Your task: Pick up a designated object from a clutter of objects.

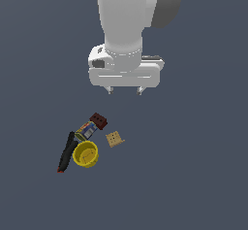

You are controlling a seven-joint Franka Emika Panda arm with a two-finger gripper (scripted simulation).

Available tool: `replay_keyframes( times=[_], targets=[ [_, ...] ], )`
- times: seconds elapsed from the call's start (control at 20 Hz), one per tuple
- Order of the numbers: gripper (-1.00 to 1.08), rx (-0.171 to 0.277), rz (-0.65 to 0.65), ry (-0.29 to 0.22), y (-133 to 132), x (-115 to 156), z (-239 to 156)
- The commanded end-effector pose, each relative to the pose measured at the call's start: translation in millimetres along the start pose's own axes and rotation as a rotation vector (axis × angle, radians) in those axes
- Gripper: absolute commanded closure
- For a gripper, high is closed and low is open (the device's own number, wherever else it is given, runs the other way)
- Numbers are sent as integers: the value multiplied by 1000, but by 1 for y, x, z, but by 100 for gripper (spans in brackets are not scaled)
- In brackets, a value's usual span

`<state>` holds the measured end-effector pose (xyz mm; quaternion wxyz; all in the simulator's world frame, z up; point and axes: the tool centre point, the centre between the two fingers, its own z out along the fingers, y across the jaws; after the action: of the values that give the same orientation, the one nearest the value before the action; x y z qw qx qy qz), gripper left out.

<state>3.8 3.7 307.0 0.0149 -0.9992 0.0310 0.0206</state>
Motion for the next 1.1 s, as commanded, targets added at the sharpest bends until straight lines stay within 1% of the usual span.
replay_keyframes(
  times=[0.0, 0.4, 1.05],
  targets=[
    [-92, 1, 28, 0, 1, 3, 6],
    [-92, 8, 183, 5, 6, 18, 41],
    [-92, 12, 559, 18, 21, 42, 127]
  ],
)
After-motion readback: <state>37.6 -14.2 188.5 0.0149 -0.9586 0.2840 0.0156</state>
